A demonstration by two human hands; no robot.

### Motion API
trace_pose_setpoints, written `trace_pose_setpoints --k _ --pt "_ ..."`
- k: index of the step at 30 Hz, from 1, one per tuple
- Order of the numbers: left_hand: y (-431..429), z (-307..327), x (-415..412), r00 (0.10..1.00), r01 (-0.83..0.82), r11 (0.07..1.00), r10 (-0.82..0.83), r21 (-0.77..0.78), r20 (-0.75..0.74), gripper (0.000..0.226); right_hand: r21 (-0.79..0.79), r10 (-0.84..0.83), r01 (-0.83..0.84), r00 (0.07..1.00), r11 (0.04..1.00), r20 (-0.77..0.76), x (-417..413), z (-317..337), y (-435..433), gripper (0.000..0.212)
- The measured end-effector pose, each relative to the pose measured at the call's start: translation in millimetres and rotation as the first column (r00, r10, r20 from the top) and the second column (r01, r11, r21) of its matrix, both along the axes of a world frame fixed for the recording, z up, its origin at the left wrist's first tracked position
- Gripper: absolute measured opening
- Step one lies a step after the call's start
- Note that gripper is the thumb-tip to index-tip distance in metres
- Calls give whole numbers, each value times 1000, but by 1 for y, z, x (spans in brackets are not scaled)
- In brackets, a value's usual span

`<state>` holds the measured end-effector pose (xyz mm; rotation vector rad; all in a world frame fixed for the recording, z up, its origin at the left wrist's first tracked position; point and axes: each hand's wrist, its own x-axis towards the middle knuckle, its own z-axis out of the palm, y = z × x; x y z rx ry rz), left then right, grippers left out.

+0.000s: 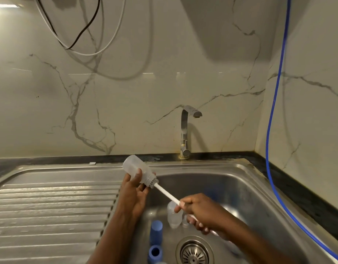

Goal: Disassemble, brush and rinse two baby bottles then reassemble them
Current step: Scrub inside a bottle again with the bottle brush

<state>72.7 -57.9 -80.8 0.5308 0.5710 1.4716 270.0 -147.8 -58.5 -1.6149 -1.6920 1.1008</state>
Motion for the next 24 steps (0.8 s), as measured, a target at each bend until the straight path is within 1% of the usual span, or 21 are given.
trace_pose_setpoints --k 1,2,3,4,5,6,7,8,9,12,14,18,21,22,23,24 --pt "-2 3 -2 999 33 999 -33 27 25 66 -169 28 -66 975 983 -218 2 6 -4 30" --pt "-4 5 -1 995 69 997 -71 41 63 71 -238 44 -132 939 962 -342 5 11 -7 33" --pt "-6 6 1 990 109 993 -112 42 90 75 -224 66 -154 932 962 -357 7 11 -9 35" --pt "-9 6 6 986 144 989 -145 25 87 75 -185 68 -131 947 974 -313 7 10 -8 35" --pt "-12 6 13 984 169 986 -169 2 50 71 -108 53 -75 979 991 -198 4 6 -7 33" --pt "-13 3 20 982 186 982 -186 -14 -9 68 -3 15 -15 999 1000 -35 1 1 -6 30" --pt "-13 0 26 977 200 980 -201 -25 -64 65 115 -32 17 991 993 131 0 -4 -4 27" --pt "-14 -2 29 973 209 977 -211 -32 -92 64 215 -66 8 962 977 264 0 -10 -1 26" --pt "-13 -2 30 974 206 978 -208 -30 -94 63 262 -89 -3 938 965 336 2 -15 1 25" --pt "-10 0 22 993 111 994 -111 -16 -42 55 335 -167 41 919 941 357 7 -20 5 21" --pt "-7 0 19 999 52 999 -52 -18 -16 50 404 -236 67 893 912 384 8 -19 6 24" --pt "-7 0 18 1000 7 1000 -7 -26 0 51 536 -331 58 841 842 429 8 -13 6 21" --pt "-5 -1 16 999 -35 999 35 -4 -18 51 533 -316 18 822 846 473 8 -12 7 25" --pt "-3 -3 13 999 -41 999 41 0 -10 50 515 -294 9 830 857 474 6 -11 6 27" --pt "-2 -3 10 999 -37 999 37 -4 19 50 482 -243 1 865 876 439 3 -10 6 29" --pt "-1 -4 7 997 -22 1000 23 -22 76 50 410 -167 10 923 912 347 1 -10 4 32"
